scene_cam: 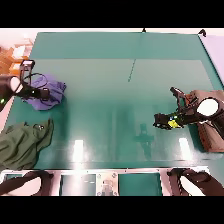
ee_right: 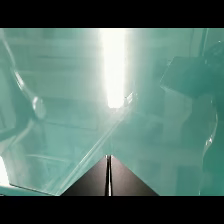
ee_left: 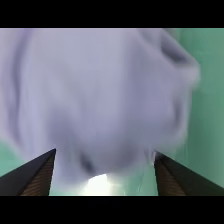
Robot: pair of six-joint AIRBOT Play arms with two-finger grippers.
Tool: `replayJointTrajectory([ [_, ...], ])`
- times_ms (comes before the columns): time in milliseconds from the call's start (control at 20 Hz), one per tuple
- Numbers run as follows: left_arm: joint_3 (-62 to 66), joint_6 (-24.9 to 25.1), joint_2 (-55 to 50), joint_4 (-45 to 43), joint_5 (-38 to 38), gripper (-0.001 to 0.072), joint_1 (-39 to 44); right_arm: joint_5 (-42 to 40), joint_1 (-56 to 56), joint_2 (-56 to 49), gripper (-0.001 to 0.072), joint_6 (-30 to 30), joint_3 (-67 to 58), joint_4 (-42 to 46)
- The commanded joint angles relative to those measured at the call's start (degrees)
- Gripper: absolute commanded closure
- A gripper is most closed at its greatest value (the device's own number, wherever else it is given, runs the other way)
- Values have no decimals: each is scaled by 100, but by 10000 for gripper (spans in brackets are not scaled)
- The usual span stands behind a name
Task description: Fold the shirts.
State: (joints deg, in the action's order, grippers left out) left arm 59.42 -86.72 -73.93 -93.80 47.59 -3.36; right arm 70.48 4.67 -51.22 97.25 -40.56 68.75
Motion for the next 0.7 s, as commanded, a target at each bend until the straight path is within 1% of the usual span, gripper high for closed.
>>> replayJointTrajectory([
  [0,494,22,-1005,-105,-490,-13,-57,2,4,4,698,0,2,0],
  [50,516,24,-1189,-190,-625,-2,-57,2,4,4,698,0,2,0],
  [100,516,22,-1314,-229,-802,108,-57,2,4,4,698,0,2,0],
  [150,516,22,-1357,-229,-914,391,-57,2,4,4,698,0,2,0],
  [200,531,24,-1351,-229,-964,651,-57,2,4,4,698,0,2,0],
  [250,612,22,-1351,-227,-927,674,-57,2,4,4,698,0,2,0],
  [300,748,24,-1351,-225,-791,681,-55,2,4,4,698,0,2,0],
  [400,1189,31,-1351,-94,-240,682,-55,0,4,4,698,0,2,0],
  [450,1475,138,-1344,68,116,682,-37,-52,4,2,698,0,2,0],
  [550,2114,629,-1172,570,859,682,111,-87,4,2,698,0,2,2],
  [600,2420,745,-979,686,1095,682,299,-87,4,2,698,0,2,2],
  [650,2706,750,-761,756,1259,682,520,-85,4,2,698,0,2,2],
])
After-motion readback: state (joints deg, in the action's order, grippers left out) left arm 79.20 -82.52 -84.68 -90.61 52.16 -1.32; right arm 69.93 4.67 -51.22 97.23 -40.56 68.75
